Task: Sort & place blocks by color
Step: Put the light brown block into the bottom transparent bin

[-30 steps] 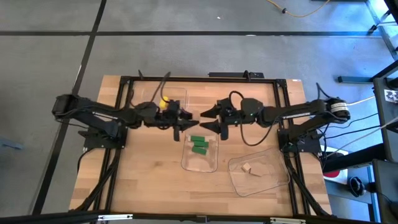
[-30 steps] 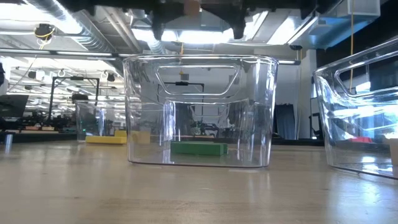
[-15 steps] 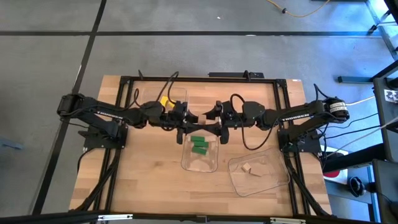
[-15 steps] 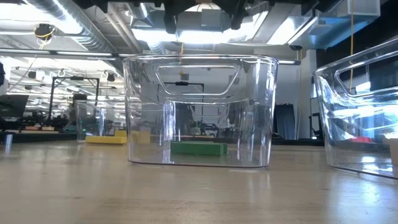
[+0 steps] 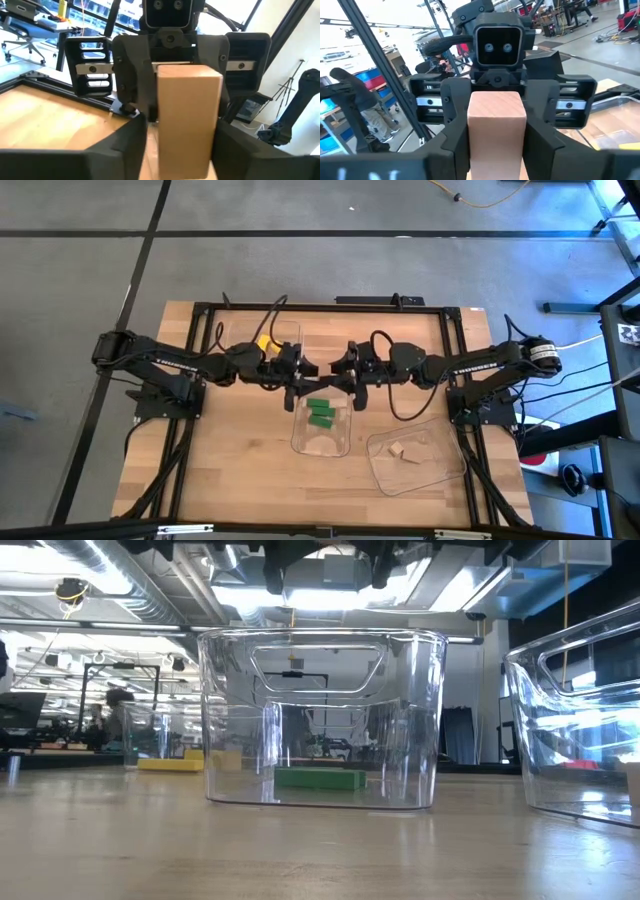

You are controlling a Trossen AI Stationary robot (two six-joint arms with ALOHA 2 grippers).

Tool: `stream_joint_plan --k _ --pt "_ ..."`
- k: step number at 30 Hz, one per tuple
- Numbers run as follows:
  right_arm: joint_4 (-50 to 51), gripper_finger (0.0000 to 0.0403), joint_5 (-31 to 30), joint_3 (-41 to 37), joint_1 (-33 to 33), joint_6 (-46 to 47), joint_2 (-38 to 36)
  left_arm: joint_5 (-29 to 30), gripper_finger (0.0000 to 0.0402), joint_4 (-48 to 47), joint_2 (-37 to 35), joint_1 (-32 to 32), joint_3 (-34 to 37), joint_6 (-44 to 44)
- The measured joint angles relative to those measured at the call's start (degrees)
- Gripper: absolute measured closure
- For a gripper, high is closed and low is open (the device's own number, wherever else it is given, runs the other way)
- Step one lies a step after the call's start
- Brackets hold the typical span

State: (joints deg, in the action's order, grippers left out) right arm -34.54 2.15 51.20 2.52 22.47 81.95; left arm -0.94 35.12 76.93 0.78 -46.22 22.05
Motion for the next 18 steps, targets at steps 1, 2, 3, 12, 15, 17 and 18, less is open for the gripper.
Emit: stream_joint_plan --k 1,2,3,12,15,17,18 --pt "0.0 0.027 0.1 0.0 0.0 0.0 0.0 -0.1 0.0214 -0.2 0.0 -0.1 0.0 0.0" --pt "0.4 0.027 0.3 0.0 0.0 0.1 -0.1 -0.5 0.0202 -0.8 -0.2 -0.3 0.0 0.1" --pt "1.8 0.027 0.7 0.0 0.0 0.0 -0.5 -1.5 0.0193 -2.7 -0.8 -0.6 0.0 0.2" --pt "34.1 0.027 0.7 0.1 -0.4 -0.5 -15.2 -3.7 0.0176 -29.4 -18.3 -5.2 0.0 -2.6" --pt "42.3 0.027 -0.2 0.1 0.1 0.0 -19.9 0.8 0.0176 -32.4 -24.7 -5.3 1.0 -5.7" --pt "46.1 0.027 -2.1 -0.3 1.4 1.1 -22.5 3.5 0.0176 -32.4 -28.7 -5.3 3.2 -6.1" --pt "46.5 0.027 -3.2 -0.8 2.3 1.3 -24.0 4.5 0.0176 -32.5 -30.5 -5.3 4.4 -6.0"
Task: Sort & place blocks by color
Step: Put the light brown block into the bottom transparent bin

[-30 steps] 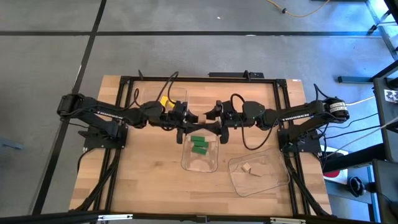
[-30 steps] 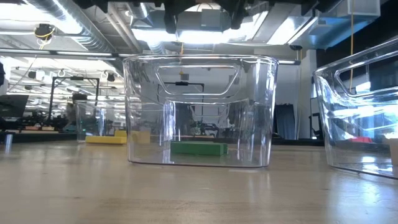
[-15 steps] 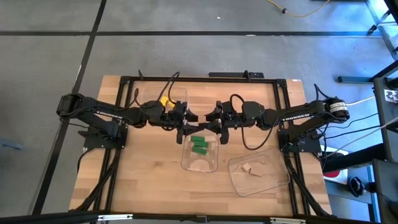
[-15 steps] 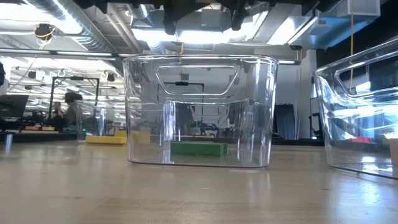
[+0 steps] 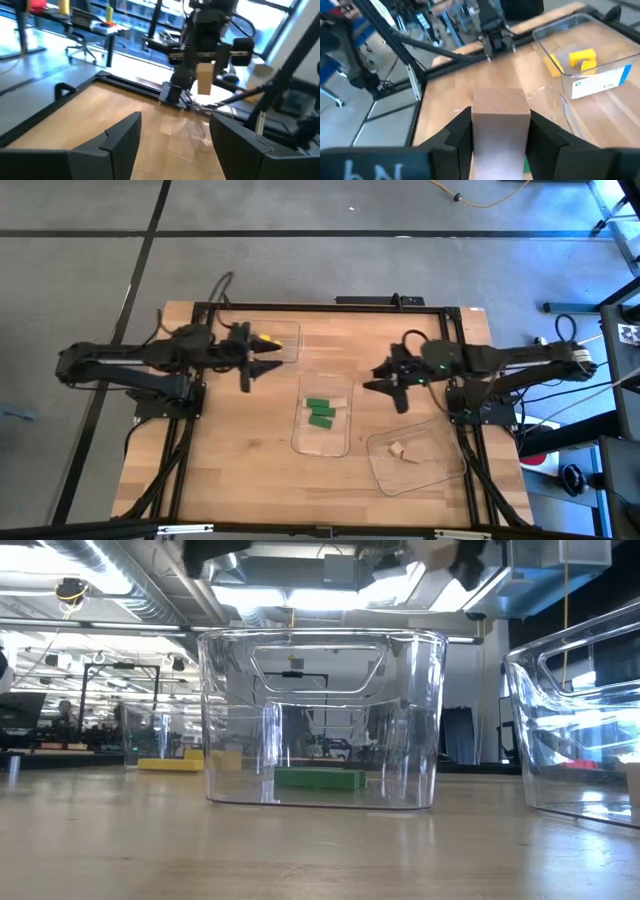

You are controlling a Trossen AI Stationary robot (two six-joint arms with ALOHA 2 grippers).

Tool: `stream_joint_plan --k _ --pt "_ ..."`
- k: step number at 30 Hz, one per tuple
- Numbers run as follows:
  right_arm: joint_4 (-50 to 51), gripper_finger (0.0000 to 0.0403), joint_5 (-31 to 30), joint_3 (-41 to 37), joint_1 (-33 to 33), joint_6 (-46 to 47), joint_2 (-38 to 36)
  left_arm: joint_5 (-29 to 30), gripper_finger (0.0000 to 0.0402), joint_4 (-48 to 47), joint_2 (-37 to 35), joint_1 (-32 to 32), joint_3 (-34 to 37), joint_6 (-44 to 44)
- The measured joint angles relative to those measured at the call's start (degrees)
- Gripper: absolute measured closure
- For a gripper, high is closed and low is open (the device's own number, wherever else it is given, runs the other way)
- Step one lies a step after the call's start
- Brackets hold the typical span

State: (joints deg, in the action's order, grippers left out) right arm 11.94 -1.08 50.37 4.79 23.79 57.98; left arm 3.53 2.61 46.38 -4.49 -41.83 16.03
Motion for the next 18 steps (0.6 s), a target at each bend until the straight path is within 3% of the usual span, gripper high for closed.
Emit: stream_joint_plan --k 7,15,18 --pt "-6.1 0.027 -9.3 -9.1 4.9 5.0 -8.6 4.1 0.0175 2.9 -8.9 2.1 8.5 5.8" --pt "-9.8 0.027 -9.9 -10.8 4.9 6.3 -9.9 7.3 0.0175 4.8 -10.2 2.7 9.3 5.9" --pt "-8.8 0.027 -8.4 -10.0 4.9 10.9 -9.3 8.7 0.0175 4.8 -10.1 2.7 9.3 5.9"
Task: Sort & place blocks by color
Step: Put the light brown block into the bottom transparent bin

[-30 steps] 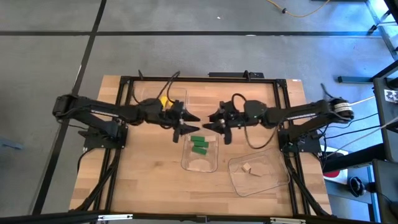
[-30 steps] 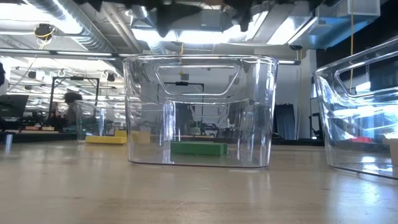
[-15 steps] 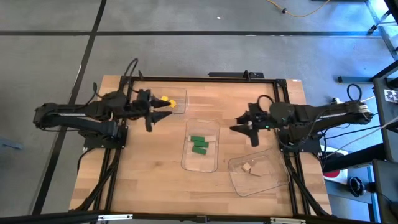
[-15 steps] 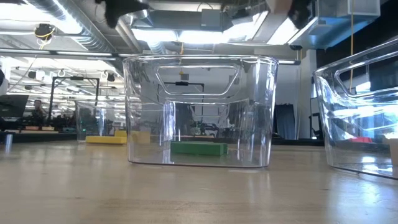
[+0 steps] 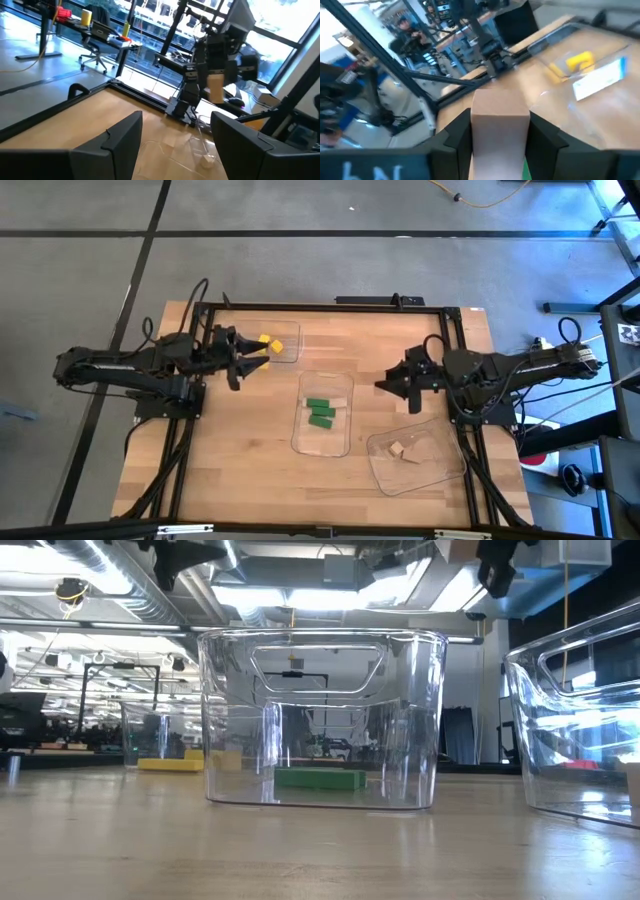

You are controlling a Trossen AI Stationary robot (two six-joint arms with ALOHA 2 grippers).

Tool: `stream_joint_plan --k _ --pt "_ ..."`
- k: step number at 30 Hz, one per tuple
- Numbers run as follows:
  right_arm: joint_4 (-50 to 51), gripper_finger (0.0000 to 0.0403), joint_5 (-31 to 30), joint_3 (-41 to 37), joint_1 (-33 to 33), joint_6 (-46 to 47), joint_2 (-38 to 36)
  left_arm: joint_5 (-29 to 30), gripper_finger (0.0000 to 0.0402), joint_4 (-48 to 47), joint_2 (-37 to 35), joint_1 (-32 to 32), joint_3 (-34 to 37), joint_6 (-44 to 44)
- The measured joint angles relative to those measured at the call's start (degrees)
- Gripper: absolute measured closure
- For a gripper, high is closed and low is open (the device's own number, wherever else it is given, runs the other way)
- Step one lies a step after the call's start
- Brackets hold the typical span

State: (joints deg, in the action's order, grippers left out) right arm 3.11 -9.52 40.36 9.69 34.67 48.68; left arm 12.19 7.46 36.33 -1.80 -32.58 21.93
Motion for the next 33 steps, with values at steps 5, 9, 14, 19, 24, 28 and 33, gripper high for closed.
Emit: stream_joint_plan --k 5,9,14,19,24,28,33 --pt "8.4 0.027 8.2 9.5 4.7 1.7 6.7 0.4 0.0175 0.0 0.1 0.0 0.0 0.2" --pt "23.4 0.027 14.9 16.8 10.7 4.3 14.5 0.4 0.0175 0.0 0.1 0.0 0.0 0.5" --pt "29.2 0.027 21.8 18.4 20.2 14.2 22.6 0.4 0.0175 0.0 0.1 0.0 0.0 0.5" --pt "31.2 0.027 20.5 15.6 27.7 23.0 29.5 0.5 0.0175 0.0 0.1 0.0 0.0 0.5" --pt "36.6 0.027 17.5 13.5 29.5 28.4 35.5 0.9 0.0175 0.0 0.1 0.0 0.0 0.6" --pt "36.7 0.027 17.8 12.0 29.5 29.6 38.5 0.9 0.0175 0.0 0.1 0.0 0.0 0.6" --pt "36.9 0.0269 18.0 12.0 29.5 29.4 40.6 1.1 0.0175 0.0 0.1 0.0 0.0 0.6"
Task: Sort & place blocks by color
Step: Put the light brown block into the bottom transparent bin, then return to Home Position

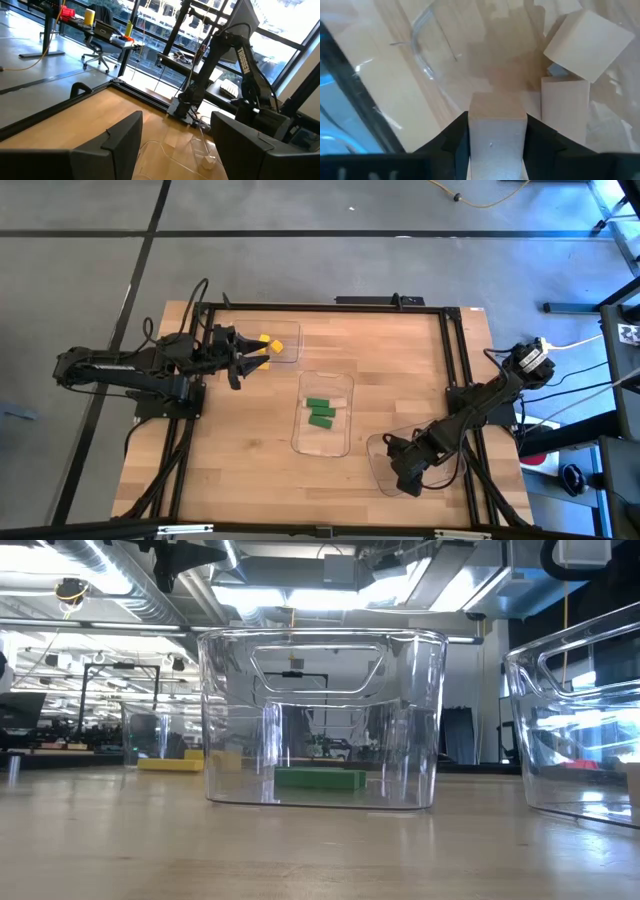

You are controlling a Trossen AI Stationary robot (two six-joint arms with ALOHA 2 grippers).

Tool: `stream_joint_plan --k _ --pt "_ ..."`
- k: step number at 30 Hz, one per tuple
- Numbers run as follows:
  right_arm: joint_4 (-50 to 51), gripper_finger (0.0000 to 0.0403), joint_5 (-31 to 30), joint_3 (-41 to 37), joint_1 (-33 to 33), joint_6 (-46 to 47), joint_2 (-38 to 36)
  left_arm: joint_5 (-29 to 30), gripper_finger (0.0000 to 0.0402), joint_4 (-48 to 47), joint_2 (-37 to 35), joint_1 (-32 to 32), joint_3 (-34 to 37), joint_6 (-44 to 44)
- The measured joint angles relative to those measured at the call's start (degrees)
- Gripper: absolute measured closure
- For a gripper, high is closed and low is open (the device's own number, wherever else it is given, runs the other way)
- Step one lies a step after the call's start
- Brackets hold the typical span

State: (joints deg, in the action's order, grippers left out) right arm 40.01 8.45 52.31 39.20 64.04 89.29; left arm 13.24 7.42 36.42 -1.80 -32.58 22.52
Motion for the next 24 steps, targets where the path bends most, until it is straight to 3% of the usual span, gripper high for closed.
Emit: stream_joint_plan --k 9,15,19,22,24 --pt "0.1 0.0217 -0.3 0.0 0.0 0.0 0.9 0.7 0.0175 0.0 0.0 0.0 0.0 0.0" --pt "0.2 0.0192 5.3 0.0 0.0 -1.1 0.4 0.7 0.0175 0.0 0.0 0.0 0.0 0.0" --pt "0.2 0.0186 8.0 0.0 0.0 -1.5 -3.7 0.6 0.0175 0.0 -0.1 0.0 0.0 0.0" --pt "0.1 0.0186 5.9 0.0 0.0 -1.6 -9.2 0.1 0.0175 0.0 -0.2 0.0 0.0 0.0" --pt "0.0 0.0187 0.4 0.0 0.0 -1.5 -13.2 -1.1 0.0175 0.0 -0.2 0.0 0.0 0.0"
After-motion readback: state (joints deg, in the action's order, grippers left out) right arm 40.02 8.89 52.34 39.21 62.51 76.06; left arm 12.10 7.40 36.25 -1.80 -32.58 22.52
